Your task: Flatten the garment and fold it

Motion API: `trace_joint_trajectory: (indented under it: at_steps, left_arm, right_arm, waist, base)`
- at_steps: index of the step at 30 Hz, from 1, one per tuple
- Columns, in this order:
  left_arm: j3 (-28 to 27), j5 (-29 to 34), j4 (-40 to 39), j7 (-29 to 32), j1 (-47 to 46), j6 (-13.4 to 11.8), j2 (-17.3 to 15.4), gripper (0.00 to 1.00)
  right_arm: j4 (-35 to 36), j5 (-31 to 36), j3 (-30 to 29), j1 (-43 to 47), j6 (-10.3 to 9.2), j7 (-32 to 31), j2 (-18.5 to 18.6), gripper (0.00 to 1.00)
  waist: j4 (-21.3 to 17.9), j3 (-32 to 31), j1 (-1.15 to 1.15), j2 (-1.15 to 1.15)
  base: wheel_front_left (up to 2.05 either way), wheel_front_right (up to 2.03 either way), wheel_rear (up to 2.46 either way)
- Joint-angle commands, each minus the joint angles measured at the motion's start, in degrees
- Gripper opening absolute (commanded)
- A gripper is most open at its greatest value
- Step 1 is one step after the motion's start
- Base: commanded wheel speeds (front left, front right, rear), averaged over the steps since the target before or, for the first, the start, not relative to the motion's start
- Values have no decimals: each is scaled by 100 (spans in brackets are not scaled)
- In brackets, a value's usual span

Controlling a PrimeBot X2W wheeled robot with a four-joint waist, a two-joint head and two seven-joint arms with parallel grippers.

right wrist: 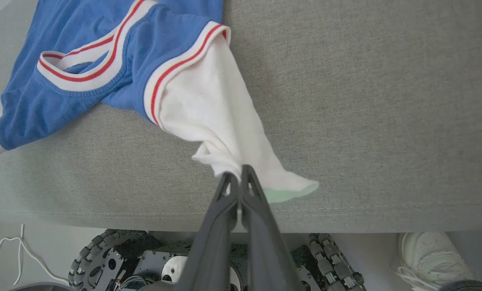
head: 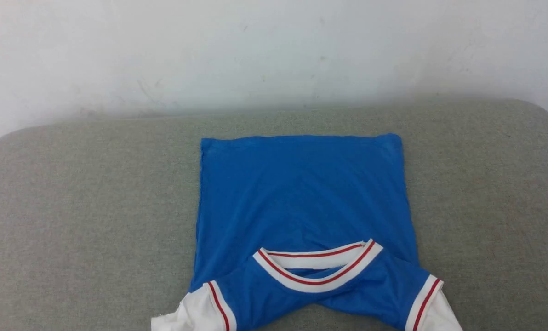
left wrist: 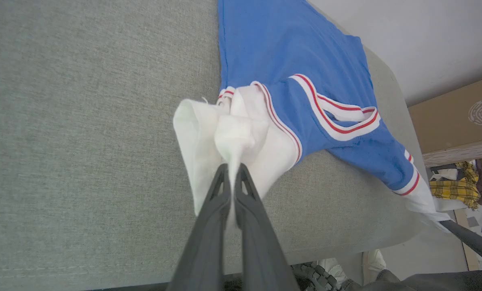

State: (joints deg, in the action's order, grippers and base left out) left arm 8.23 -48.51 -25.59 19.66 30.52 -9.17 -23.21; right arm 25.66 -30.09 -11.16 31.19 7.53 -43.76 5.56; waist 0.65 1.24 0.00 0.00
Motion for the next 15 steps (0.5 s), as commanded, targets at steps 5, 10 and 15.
trace_joint_trajectory:
  at_steps: [5,10,15]
  left_arm:
    - [57,30,-117,-6,-89,-50,29,0]
    - [76,87,-179,-33,-208,-66,41,0]
    - [88,200,-312,-189,-378,-50,97,0]
  right_arm:
    - [-206,264,26,-99,-4,346,-106,100]
    - [-127,437,82,-385,-4,470,-27,100]
    - [133,687,-129,-1345,-4,762,-7,100]
  waist:
    - [31,-64,0,0]
    - [16,-80,0,0]
    - [29,151,0,0]
  base:
    - [0,0,0]
    - [0,0,0]
    - [0,0,0]
